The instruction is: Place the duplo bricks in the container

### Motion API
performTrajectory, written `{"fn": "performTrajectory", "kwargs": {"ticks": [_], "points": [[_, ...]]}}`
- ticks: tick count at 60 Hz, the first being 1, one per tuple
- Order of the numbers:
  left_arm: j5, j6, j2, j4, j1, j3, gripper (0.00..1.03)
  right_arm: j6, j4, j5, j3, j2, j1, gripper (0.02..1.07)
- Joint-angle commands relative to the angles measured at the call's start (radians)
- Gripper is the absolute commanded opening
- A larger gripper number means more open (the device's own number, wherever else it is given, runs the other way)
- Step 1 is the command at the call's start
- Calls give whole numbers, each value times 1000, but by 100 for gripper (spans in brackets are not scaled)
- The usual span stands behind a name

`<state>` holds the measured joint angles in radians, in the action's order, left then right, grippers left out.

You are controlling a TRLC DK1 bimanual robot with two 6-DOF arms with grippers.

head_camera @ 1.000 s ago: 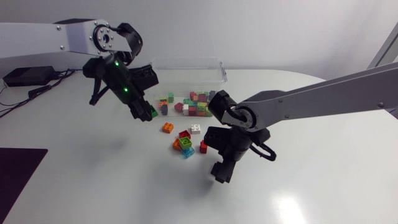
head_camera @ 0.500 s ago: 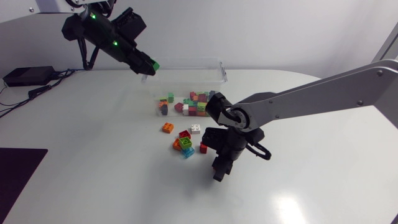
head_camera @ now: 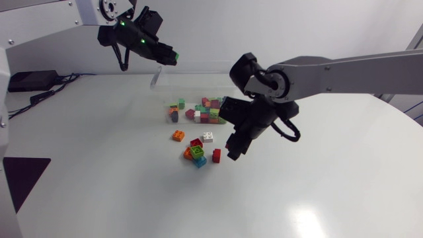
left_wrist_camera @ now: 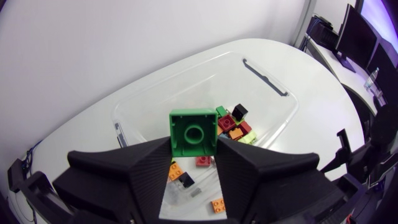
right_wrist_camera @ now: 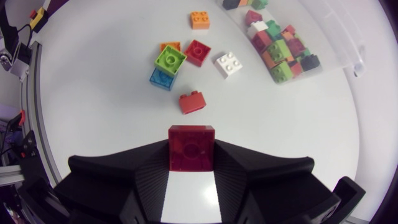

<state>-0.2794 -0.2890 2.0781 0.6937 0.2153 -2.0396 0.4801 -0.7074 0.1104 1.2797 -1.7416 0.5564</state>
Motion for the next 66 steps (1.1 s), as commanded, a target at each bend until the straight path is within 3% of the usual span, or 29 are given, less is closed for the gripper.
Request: {"fn": "performTrajectory", "kwargs": {"ticks": [1,4,5,8,12,13,39,50,66], "points": [[9,59,66,-22,4,-56,48,12,-18,18,44,33,-21,33],[23,70,77,-39,4,-57,53,11,-20,23,64,39,-29,33],[51,82,85,-54,7,-56,64,9,-23,26,73,42,-33,33],[78,96,86,-65,9,-51,71,9,-27,32,92,44,-41,33],[95,103,77,-80,10,-25,93,0,-30,40,127,45,-52,33],[103,105,66,-80,10,-14,94,-3,-30,43,138,47,-55,33],[149,177,-345,-20,-48,524,93,-113,31,52,425,-56,-93,33],[167,186,-438,-26,-28,723,93,-141,39,52,547,-139,-90,33],[269,266,-443,-209,87,937,93,-186,167,49,612,-228,-95,33]]}}
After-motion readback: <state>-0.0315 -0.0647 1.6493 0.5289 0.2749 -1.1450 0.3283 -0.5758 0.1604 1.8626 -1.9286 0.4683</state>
